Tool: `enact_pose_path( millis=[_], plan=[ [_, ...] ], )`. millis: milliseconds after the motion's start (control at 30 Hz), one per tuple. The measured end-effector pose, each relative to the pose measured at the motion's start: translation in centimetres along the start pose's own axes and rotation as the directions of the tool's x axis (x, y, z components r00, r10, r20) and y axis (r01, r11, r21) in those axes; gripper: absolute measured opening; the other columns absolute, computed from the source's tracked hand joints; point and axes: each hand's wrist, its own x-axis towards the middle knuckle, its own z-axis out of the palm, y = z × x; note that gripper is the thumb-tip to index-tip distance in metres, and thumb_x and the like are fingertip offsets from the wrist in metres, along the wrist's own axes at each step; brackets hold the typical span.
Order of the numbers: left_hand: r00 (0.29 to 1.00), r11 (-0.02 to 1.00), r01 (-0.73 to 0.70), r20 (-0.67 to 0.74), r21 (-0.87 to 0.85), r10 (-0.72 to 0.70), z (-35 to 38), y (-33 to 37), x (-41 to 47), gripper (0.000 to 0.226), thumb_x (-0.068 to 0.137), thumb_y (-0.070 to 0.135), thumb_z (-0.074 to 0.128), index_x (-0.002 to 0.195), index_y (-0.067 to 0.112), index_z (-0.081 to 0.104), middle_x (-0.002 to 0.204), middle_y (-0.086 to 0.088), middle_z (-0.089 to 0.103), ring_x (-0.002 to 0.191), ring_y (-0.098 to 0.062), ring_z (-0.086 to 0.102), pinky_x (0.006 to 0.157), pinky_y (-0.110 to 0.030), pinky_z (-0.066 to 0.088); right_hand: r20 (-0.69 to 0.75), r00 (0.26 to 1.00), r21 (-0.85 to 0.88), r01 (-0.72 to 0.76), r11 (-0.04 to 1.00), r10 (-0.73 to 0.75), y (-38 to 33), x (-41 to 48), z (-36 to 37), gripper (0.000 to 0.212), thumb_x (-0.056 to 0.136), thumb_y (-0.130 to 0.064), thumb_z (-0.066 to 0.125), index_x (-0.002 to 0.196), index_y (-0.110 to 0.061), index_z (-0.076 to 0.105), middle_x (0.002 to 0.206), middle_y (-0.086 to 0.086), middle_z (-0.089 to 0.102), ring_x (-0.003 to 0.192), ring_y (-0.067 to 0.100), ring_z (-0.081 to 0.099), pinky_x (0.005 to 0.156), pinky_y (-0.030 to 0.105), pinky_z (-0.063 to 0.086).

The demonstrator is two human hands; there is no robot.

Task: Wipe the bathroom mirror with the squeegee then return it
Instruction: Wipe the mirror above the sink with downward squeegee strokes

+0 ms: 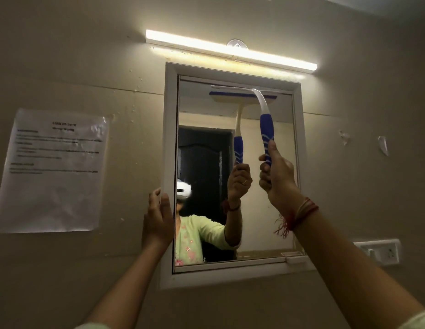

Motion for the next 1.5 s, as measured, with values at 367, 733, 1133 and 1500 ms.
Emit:
enact_pose_path(
  millis=[367, 733, 1133, 1500],
  plan=[
    [1.0, 1.0, -0.001, -0.014, -0.002, 0.001, 0.0, -0.1, 0.0, 0.037, 0.098, 0.033, 0.027, 0.118, 0.007, 0.045, 0.078, 0.006, 0.052, 0.066, -0.008, 0.049, 0.056, -0.025, 0.032, 0.175, 0.979, 0.13, -0.128, 0.983, 0.105, 0.9, -1.9, 0.3, 0.048, 0.1, -0.044, 0.029, 0.072, -0.011, 0.05, 0.033, -0.008, 0.044, 0.025, 0.003, 0.038, 0.029, 0.012, 0.032],
    [0.999, 1.0, -0.01, -0.04, 0.028, 0.011, 0.3, -0.7, 0.1, 0.036, 0.099, 0.032, 0.029, 0.119, 0.006, 0.045, 0.102, -0.019, 0.062, 0.091, -0.033, 0.057, 0.07, -0.026, 0.032, 0.181, 0.975, 0.13, -0.151, 0.98, 0.126, 1.3, -2.4, -1.1, 0.045, 0.097, -0.046, 0.037, 0.074, -0.01, 0.051, 0.036, -0.006, 0.044, 0.027, 0.004, 0.037, 0.031, 0.013, 0.033],
    [1.0, 1.0, 0.004, -0.014, 0.012, -0.003, 0.4, -0.8, 0.1, 0.036, 0.099, 0.034, 0.028, 0.117, 0.008, 0.043, 0.091, -0.007, 0.056, 0.081, -0.017, 0.049, 0.07, -0.027, 0.032, 0.333, 0.923, 0.222, -0.277, 0.935, 0.195, 5.3, -3.8, -4.3, 0.06, 0.096, -0.048, 0.037, 0.058, -0.014, 0.07, 0.04, -0.005, 0.048, 0.029, 0.002, 0.037, 0.032, 0.012, 0.031],
    [1.0, 1.0, -0.008, -0.01, 0.011, 0.008, 0.2, -0.5, 0.0, 0.039, 0.098, 0.036, 0.026, 0.116, 0.006, 0.043, 0.088, -0.006, 0.054, 0.08, -0.021, 0.05, 0.07, -0.029, 0.032, 0.185, 0.96, 0.138, -0.238, 0.962, 0.211, 9.9, -6.1, -6.6, 0.045, 0.076, -0.058, 0.053, 0.056, -0.02, 0.068, 0.045, -0.007, 0.049, 0.033, 0.004, 0.035, 0.034, 0.015, 0.028]
  ],
)
